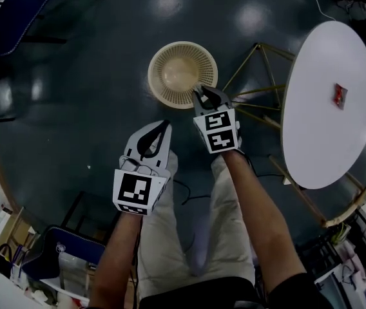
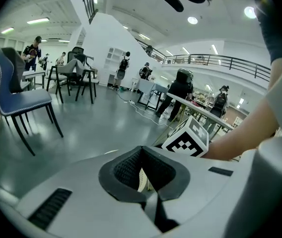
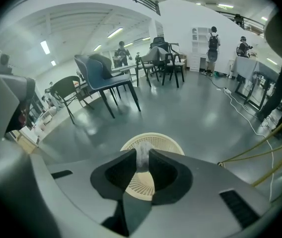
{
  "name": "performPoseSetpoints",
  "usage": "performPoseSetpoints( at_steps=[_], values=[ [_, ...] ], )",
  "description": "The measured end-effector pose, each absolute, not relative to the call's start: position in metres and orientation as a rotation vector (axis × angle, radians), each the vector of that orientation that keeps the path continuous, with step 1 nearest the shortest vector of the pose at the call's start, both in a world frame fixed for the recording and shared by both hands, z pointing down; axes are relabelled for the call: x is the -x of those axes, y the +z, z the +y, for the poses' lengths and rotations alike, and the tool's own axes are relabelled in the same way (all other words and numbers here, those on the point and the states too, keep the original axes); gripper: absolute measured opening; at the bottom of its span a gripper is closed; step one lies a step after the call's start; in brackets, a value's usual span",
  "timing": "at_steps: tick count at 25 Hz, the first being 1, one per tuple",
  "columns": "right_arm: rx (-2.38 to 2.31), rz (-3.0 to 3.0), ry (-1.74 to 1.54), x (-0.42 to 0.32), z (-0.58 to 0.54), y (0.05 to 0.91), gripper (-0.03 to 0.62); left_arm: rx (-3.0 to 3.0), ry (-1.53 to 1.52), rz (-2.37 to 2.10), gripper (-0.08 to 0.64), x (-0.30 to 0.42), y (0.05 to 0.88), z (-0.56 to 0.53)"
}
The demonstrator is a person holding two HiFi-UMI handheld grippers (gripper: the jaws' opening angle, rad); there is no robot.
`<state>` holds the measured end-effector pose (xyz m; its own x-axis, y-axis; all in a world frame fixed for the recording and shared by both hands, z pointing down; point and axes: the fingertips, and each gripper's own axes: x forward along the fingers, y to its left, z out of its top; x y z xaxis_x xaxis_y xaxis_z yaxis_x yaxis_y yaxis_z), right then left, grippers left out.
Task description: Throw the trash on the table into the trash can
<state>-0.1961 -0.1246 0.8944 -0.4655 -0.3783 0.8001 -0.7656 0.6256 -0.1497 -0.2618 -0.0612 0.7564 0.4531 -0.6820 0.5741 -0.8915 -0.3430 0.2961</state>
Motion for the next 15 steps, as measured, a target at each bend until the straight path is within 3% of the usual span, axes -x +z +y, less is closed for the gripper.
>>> performPoseSetpoints(
  at_steps=[10, 15],
  values=[
    [-0.879, -2.038, 0.723, 0.196, -0.127, 0.945, 0.087, -2.097, 0.512, -1.318, 0.009, 0.283, 0.788, -0.056],
    [-0.907, -2.034, 0.736, 0.195, -0.132, 0.951, 0.151, -2.088, 0.526, -1.296, 0.009, 0.284, 0.799, -0.051]
  ],
)
